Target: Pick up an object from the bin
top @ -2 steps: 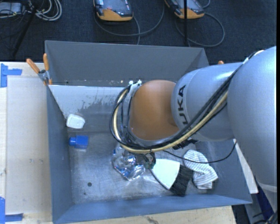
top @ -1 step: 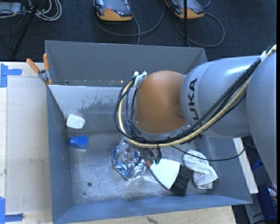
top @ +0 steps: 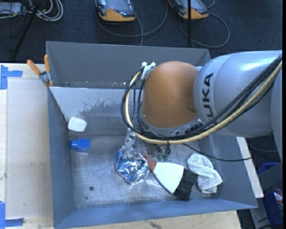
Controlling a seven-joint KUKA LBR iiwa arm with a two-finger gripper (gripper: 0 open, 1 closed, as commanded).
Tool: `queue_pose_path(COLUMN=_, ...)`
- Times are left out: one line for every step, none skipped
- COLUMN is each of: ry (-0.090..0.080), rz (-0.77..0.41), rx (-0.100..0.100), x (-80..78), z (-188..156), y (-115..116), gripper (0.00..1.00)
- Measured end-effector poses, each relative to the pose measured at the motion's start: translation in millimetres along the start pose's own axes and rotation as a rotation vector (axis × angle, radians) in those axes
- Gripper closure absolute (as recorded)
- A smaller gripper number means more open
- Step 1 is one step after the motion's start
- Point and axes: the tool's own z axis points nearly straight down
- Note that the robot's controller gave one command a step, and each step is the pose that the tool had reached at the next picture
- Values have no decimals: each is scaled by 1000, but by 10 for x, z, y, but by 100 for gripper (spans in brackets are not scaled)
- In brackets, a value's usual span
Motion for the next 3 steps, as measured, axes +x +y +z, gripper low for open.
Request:
queue_pose_path(ry=-2, rz=1, rx=-1, x=3, z=6, y=-5, gripper=100)
queue_pose_path(ry=2, rz=-216, rx=-1, x=-158, z=205, y=36, gripper=0)
queue_pose_path(ry=3, rz=-215, rx=-1, x=-158, z=205, y=31, gripper=0)
